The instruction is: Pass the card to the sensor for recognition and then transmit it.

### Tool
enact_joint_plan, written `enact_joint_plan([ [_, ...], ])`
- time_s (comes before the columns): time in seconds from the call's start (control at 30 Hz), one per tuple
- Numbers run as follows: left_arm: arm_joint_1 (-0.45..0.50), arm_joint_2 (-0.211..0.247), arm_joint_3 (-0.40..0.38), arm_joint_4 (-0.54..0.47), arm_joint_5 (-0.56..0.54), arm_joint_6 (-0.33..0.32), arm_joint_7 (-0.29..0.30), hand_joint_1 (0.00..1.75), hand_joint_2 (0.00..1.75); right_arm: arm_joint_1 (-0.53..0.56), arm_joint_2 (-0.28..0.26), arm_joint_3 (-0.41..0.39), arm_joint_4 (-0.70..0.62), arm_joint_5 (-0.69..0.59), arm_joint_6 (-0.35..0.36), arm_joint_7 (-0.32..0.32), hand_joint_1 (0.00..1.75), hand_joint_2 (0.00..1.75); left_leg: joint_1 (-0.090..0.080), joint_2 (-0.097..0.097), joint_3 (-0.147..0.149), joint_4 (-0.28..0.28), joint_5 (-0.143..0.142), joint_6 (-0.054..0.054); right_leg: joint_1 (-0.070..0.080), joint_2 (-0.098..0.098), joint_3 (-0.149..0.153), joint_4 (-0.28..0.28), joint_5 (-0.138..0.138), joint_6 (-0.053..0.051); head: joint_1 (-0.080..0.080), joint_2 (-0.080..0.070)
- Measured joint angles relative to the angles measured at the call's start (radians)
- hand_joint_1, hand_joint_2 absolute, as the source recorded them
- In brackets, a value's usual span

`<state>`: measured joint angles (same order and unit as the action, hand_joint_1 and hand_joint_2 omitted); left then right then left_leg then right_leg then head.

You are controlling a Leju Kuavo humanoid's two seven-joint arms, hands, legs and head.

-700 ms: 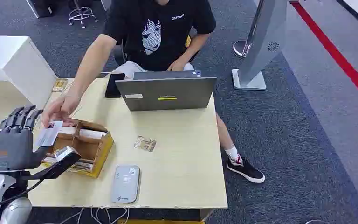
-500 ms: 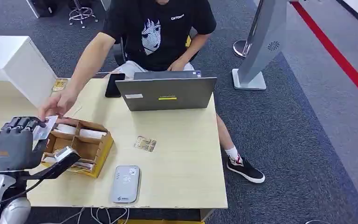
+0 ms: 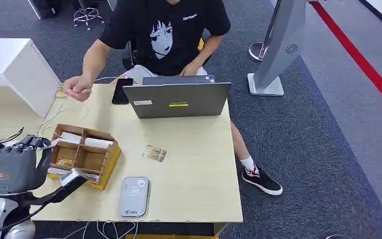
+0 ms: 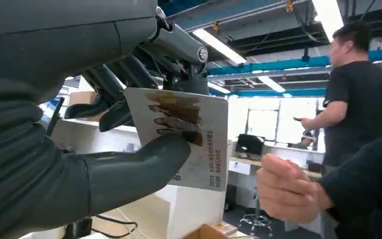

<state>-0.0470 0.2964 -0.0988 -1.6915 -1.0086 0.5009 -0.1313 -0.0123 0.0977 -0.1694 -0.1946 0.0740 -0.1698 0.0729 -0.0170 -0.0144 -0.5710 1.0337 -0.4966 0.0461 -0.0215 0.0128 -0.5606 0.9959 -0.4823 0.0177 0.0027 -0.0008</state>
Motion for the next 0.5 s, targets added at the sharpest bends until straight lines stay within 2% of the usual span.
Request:
enact_joint_plan([
  [0.1, 0.069, -0.025, -0.029, -0.038, -0.008, 0.042, -0.043, 1.75, 1.75, 0.001, 0.001, 0.0, 0.001, -0.003, -0.008, 0.0, 0.0, 1.75, 0.0, 0.0, 0.0, 0.0, 0.0, 0.0, 0.0, 0.0, 0.0, 0.0, 0.0, 0.0, 0.0, 0.0],
  [0.23, 0.124, -0.048, -0.071, -0.07, -0.014, 0.058, -0.052, 1.75, 1.75, 0.001, 0.002, 0.0, 0.003, -0.005, -0.01, 0.0, 0.0, 1.75, 0.0, 0.0, 0.0, 0.0, -0.001, 0.001, 0.0, 0.0, 0.0, -0.001, 0.0, 0.0, 0.0, 0.0],
  [0.37, 0.167, -0.07, -0.11, -0.093, 0.021, 0.082, -0.087, 1.75, 1.75, 0.002, 0.006, -0.001, 0.004, -0.013, -0.021, -0.005, 0.0, 1.75, 0.0, 0.0, 0.0, 0.0, -0.001, 0.001, 0.0, 0.0, 0.0, -0.001, 0.0, 0.0, 0.0, 0.0],
  [0.5, 0.211, -0.094, -0.17, -0.097, 0.05, 0.104, -0.093, 1.75, 1.75, 0.002, 0.011, -0.005, 0.005, -0.019, -0.022, -0.015, 0.0, 1.75, 0.0, 0.0, 0.0, 0.0, -0.001, 0.001, 0.0, 0.0, 0.0, 0.0, 0.0, 0.0, 0.0, 0.0],
])
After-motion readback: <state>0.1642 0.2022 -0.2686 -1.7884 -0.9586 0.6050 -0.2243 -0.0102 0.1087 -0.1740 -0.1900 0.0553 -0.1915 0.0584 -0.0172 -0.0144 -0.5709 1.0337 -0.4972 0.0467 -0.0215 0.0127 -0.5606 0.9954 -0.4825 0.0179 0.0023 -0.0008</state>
